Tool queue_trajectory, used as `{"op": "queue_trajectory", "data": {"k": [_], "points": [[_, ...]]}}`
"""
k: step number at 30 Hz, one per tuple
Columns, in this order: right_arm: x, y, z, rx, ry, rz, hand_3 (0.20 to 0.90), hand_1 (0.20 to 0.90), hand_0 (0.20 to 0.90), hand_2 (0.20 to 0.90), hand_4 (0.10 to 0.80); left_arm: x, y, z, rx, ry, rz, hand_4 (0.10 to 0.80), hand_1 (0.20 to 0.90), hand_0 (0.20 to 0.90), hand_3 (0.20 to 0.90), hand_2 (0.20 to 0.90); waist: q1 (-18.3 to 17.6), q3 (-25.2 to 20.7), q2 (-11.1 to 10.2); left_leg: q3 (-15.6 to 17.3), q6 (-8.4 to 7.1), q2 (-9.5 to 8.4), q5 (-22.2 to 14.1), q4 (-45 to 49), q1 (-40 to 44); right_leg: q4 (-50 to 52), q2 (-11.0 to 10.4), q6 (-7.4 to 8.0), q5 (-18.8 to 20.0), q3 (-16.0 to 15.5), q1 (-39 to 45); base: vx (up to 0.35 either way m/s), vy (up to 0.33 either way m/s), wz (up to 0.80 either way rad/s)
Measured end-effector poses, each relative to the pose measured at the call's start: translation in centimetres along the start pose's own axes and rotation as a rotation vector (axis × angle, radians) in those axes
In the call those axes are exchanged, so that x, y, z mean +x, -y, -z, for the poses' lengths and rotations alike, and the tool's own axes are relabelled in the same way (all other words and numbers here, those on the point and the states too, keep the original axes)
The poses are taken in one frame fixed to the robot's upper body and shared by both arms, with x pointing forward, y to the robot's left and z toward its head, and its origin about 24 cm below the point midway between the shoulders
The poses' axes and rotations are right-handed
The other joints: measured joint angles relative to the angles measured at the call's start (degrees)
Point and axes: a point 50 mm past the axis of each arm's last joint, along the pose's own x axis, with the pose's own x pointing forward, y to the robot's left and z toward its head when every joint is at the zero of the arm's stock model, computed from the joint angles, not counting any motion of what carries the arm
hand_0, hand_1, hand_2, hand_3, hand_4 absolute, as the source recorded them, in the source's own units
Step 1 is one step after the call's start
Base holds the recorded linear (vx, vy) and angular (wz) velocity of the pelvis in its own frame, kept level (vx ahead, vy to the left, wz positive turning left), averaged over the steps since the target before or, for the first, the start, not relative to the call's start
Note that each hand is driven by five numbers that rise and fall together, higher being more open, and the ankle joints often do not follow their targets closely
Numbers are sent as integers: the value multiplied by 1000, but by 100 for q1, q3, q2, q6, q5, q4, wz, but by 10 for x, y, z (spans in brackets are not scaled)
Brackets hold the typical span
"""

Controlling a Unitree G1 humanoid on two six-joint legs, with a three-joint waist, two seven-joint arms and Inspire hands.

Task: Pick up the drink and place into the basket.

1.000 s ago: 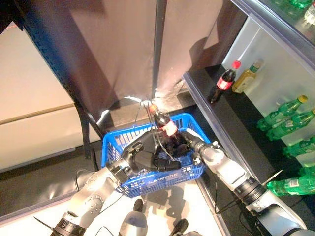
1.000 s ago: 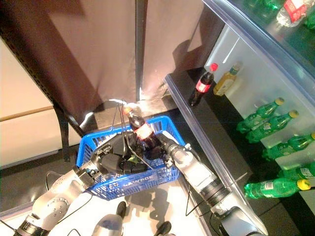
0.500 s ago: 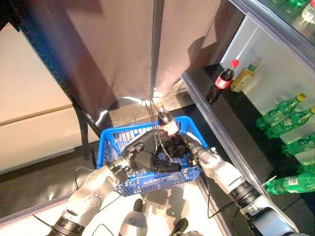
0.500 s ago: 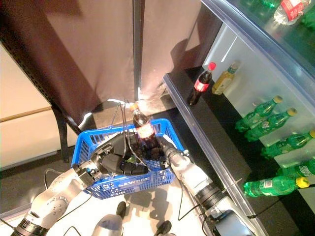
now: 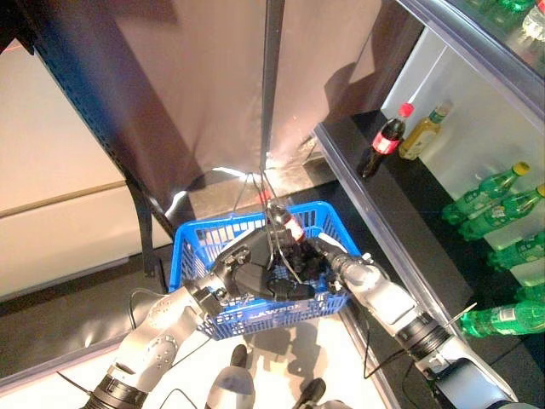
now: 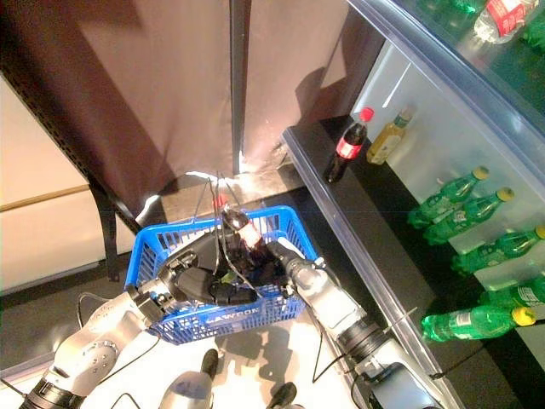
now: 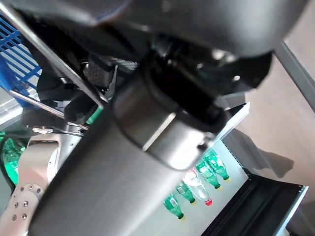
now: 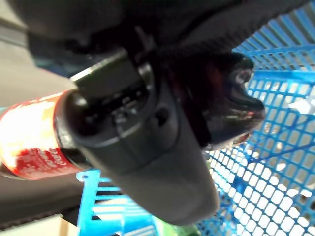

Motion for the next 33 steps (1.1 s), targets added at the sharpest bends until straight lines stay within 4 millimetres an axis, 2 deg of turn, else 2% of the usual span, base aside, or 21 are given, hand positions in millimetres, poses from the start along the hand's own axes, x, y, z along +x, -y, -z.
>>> {"op": "queue_trajectory", "data": {"k": [15, 27, 33], "points": [[0, 11, -17, -303, -37, -113, 200, 300, 300, 300, 100, 4, 0, -4, 8, 8, 14, 100, 300, 300, 200, 300, 46, 0, -1, -1, 0, 2, 0, 0, 7, 0, 5, -1, 1, 0, 6, 2, 0, 0], [0, 4, -47, -537, 76, -233, 200, 300, 300, 300, 100, 13, 4, -12, 26, 24, 84, 100, 300, 300, 200, 300, 244, -6, -10, -6, 0, 0, 0, 1, 35, 0, 5, -1, 1, -4, 36, 0, 0, 0], [5, 1, -46, -578, 67, -282, 200, 300, 300, 300, 100, 13, 3, -14, 36, 21, 97, 100, 300, 300, 200, 300, 331, -54, -87, -20, 0, -6, 0, 1, 44, -1, -2, -1, 1, -19, 55, 0, 0, 0]]}}
